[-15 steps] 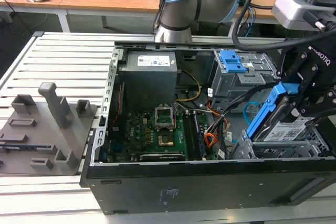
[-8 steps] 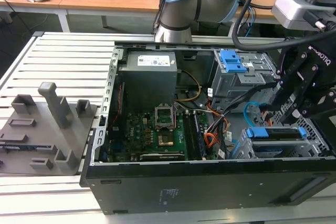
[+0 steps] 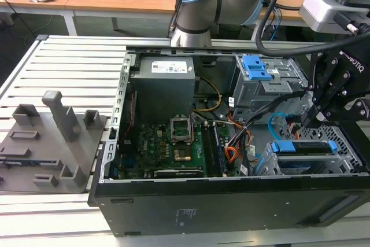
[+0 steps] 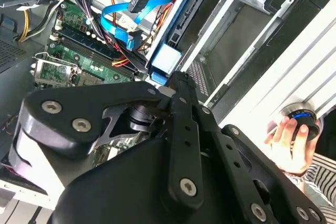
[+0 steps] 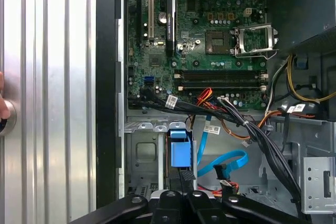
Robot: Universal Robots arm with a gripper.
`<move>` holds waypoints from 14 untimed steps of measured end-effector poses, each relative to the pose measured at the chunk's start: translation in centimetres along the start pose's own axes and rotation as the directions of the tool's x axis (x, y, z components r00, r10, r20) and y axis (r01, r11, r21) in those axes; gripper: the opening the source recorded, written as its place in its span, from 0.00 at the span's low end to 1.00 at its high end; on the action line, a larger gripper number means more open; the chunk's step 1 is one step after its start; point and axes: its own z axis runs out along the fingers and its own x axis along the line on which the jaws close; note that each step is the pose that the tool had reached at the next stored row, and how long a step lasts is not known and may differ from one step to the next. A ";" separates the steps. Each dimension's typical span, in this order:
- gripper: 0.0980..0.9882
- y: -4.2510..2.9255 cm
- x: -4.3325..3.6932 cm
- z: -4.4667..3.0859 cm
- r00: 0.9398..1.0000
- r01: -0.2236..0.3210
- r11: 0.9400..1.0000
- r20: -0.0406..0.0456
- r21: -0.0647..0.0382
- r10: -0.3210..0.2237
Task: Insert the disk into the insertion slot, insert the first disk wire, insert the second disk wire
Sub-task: 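Insert the disk into the insertion slot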
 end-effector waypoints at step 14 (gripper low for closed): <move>0.01 -1.31 -0.26 0.48 1.000 0.000 1.000 0.000 -0.005 0.000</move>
